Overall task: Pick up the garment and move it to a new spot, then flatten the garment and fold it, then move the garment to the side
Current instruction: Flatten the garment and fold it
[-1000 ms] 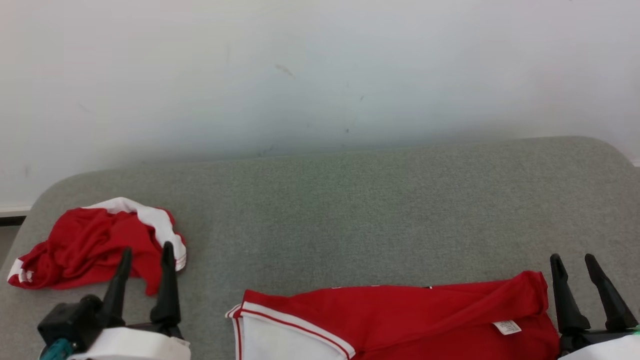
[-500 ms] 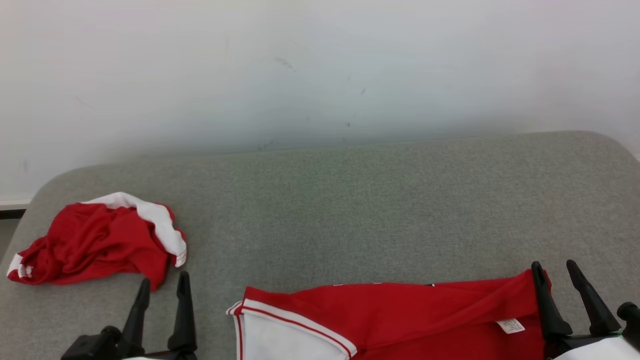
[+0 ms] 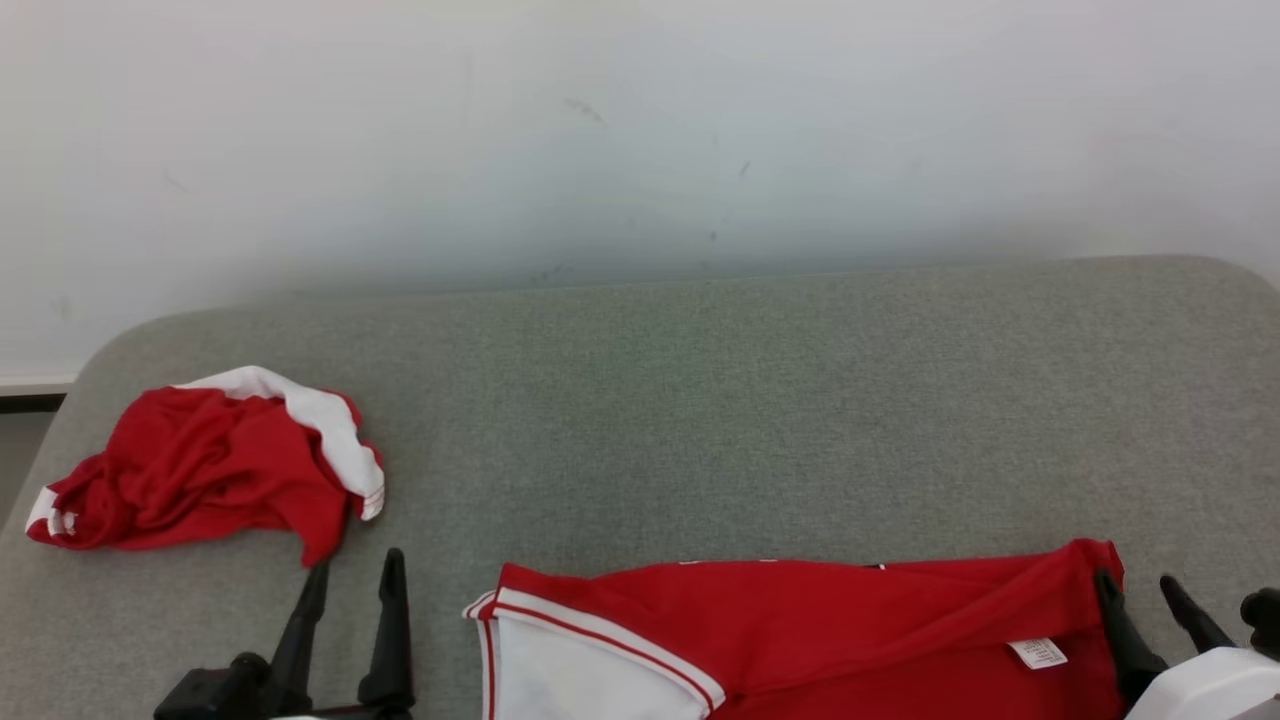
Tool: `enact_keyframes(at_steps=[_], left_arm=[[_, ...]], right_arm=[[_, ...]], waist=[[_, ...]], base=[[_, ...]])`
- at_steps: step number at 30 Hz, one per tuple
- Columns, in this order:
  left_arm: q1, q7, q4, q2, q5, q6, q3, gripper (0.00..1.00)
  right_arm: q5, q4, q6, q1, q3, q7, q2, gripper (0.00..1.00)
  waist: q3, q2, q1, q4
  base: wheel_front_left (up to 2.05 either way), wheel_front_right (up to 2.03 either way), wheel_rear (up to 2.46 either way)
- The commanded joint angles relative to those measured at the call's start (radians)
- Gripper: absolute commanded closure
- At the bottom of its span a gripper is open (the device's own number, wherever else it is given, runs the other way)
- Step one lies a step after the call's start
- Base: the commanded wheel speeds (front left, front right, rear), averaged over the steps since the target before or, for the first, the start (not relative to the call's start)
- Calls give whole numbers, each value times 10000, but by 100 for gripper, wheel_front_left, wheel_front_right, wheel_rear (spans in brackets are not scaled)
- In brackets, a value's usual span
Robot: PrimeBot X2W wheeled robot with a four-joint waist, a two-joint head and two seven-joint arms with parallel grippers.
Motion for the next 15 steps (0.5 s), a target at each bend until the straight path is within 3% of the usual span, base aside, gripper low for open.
enact_keyframes(at_steps=[1,15], left_arm=[[-122,1,113,-39,86,-85,91,0],[-404,1,480,-212,286,-371,364,0]], right_arm=[[-71,304,-20,-135,-227,417,54,0],[1057,2465,-21,-867,-492,2700,145,0]], waist=[[91,-1,-1,64],[457,-1,-1,331]], base=[[0,0,0],[0,0,0]])
